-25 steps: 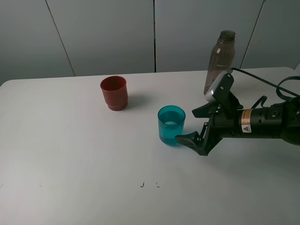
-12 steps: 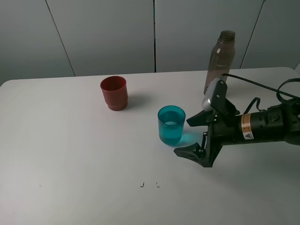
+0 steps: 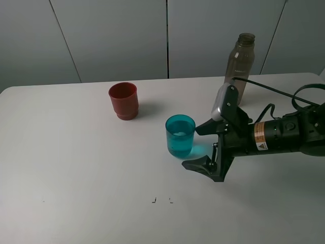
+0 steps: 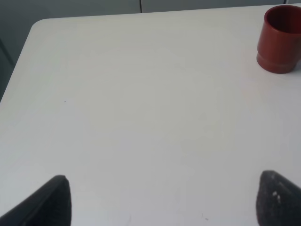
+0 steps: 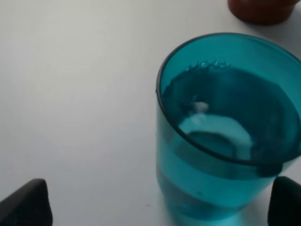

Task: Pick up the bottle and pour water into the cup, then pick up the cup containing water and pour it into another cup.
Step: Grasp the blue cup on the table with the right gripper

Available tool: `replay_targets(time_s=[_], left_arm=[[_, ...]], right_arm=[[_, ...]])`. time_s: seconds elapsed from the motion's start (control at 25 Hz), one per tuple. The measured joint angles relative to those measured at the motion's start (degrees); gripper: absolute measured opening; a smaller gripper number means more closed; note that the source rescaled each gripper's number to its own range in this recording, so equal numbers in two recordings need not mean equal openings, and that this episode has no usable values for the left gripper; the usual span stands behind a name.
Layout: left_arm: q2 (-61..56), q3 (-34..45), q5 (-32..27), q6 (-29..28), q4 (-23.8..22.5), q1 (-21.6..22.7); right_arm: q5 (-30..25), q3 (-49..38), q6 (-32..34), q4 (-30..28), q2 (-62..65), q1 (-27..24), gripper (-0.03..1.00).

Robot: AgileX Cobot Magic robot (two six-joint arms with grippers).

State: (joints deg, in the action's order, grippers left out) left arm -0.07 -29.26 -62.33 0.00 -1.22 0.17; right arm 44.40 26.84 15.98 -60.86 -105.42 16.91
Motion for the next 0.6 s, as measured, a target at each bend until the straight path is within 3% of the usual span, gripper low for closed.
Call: replay_targets(time_s=[0.6], left_arm=[[0.0, 0.0, 0.0, 0.0, 0.0, 0.0]], right_arm=[[-1.77, 0.0, -0.23, 6.69, 0.0, 0.11, 1.0]])
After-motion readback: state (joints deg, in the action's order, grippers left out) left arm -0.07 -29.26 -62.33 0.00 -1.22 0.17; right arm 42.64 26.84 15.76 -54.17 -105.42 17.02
